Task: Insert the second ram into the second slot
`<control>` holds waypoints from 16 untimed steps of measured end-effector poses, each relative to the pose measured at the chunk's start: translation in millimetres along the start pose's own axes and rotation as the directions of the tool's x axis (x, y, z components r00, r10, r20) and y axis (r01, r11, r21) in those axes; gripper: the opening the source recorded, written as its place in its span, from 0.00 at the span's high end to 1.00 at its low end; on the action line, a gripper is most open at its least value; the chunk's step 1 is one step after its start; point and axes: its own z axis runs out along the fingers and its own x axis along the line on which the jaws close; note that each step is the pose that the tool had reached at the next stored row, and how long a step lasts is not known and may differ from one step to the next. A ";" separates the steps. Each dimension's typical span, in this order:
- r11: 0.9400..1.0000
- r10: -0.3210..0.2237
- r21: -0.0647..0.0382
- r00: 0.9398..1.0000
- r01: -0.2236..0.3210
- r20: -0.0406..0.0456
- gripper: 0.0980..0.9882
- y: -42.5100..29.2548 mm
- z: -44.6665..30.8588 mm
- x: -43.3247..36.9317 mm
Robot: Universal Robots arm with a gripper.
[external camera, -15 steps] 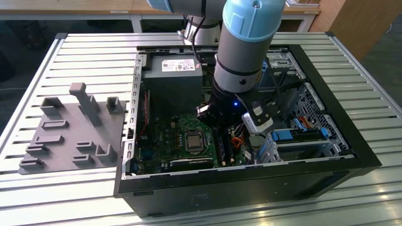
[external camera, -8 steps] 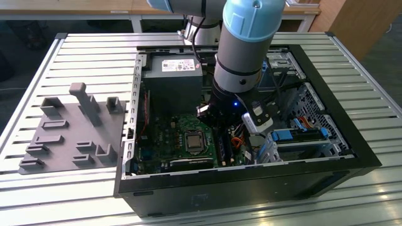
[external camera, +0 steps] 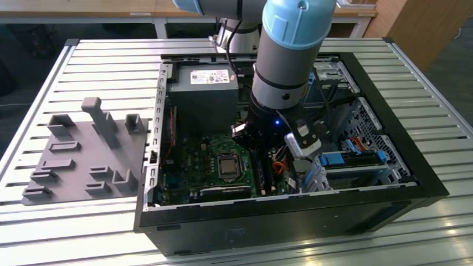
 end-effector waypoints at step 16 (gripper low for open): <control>1.000 0.004 0.008 1.000 -0.004 0.000 0.95 -1.0 1.7 -0.1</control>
